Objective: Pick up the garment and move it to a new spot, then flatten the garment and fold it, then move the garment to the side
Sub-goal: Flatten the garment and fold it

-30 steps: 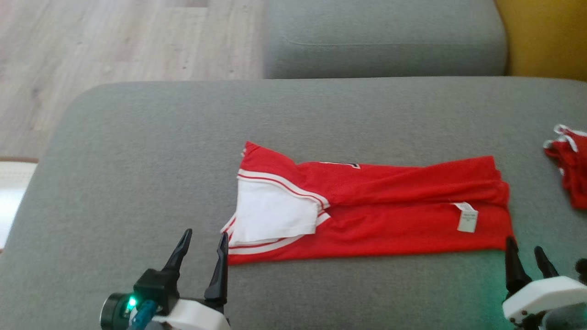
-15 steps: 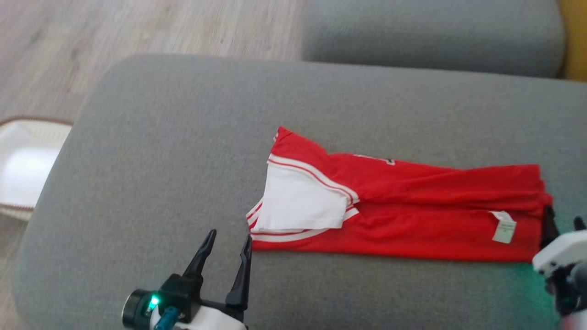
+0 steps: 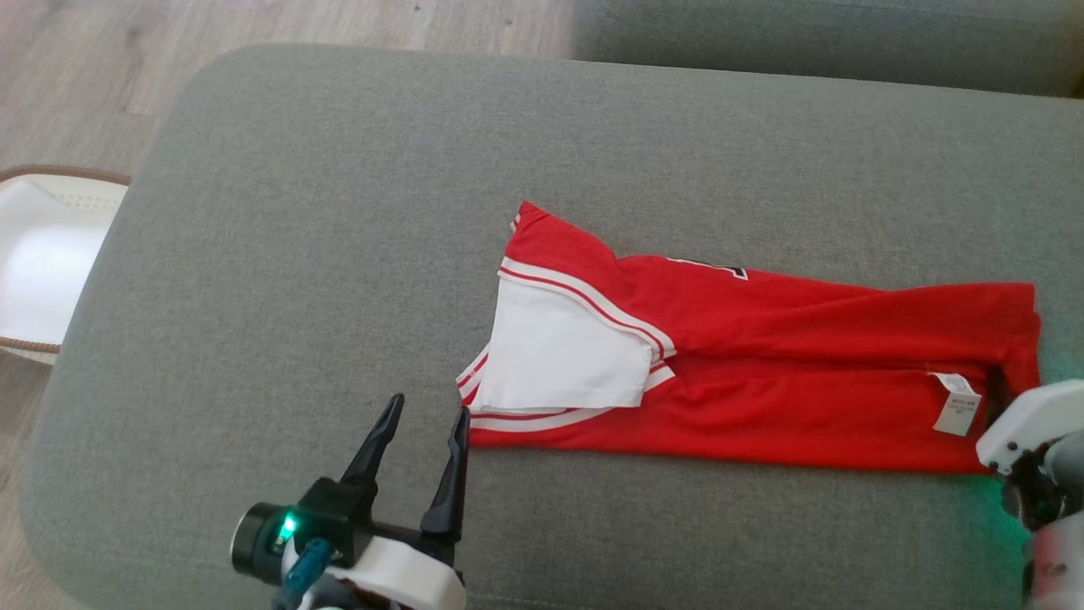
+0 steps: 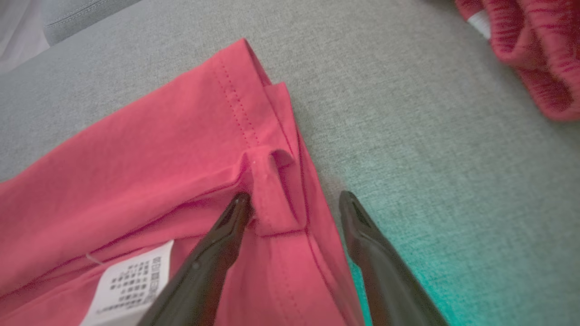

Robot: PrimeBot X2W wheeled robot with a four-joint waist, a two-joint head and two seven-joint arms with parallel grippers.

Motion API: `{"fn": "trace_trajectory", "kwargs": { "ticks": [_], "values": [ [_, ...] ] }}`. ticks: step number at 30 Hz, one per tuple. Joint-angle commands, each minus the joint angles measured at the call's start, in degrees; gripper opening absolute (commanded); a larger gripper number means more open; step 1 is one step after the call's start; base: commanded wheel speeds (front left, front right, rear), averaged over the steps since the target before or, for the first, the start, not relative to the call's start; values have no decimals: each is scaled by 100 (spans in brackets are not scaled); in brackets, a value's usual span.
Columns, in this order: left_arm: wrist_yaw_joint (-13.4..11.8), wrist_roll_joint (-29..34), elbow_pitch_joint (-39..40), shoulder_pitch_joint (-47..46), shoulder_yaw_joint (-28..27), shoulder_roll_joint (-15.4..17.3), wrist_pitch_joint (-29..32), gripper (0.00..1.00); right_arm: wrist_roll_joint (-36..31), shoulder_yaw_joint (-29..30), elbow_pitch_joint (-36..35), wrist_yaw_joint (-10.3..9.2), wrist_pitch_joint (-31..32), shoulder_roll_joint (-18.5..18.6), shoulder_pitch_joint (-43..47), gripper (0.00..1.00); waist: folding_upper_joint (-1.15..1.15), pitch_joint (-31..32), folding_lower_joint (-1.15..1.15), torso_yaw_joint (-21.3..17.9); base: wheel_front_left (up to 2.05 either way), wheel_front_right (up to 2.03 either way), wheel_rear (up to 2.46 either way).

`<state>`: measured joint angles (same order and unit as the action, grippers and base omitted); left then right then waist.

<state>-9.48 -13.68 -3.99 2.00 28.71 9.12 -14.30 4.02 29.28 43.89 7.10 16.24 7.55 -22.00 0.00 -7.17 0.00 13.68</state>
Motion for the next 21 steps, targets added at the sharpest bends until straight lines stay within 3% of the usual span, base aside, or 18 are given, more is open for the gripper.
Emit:
{"fn": "trace_trajectory", "kwargs": {
  "ticks": [1,2,3,4,5,10,14,21],
  "values": [
    [49,58,150,-232,-226,-33,-70,100,-31,-147,-1,39,89,24,-131,100,0,-9,0,-27,0,0,0],
    [81,83,141,-240,-248,-53,-70,100,-13,-160,48,39,110,18,-161,100,0,-10,0,-39,0,0,0],
    [113,108,133,-246,-267,-73,-70,100,18,-178,95,39,126,17,-186,55,0,-8,0,-46,0,0,0],
    [138,131,122,-248,-290,-90,-70,100,52,-213,136,39,136,23,-204,41,0,0,0,-55,0,0,0],
    [158,152,114,-245,-315,-105,-70,100,113,-271,170,39,146,23,-219,0,0,10,0,-67,0,0,0],
    [231,249,101,-192,-449,-153,-70,100,376,-627,136,39,50,174,-182,0,0,78,0,-150,0,0,0],
    [292,316,111,-134,-531,-182,-70,100,454,-882,10,39,21,516,-118,0,0,158,0,-270,0,0,0],
    [380,406,96,-53,-624,-249,-70,100,488,-798,-417,39,298,1096,-287,0,0,319,0,-466,0,0,0]
  ]
}}
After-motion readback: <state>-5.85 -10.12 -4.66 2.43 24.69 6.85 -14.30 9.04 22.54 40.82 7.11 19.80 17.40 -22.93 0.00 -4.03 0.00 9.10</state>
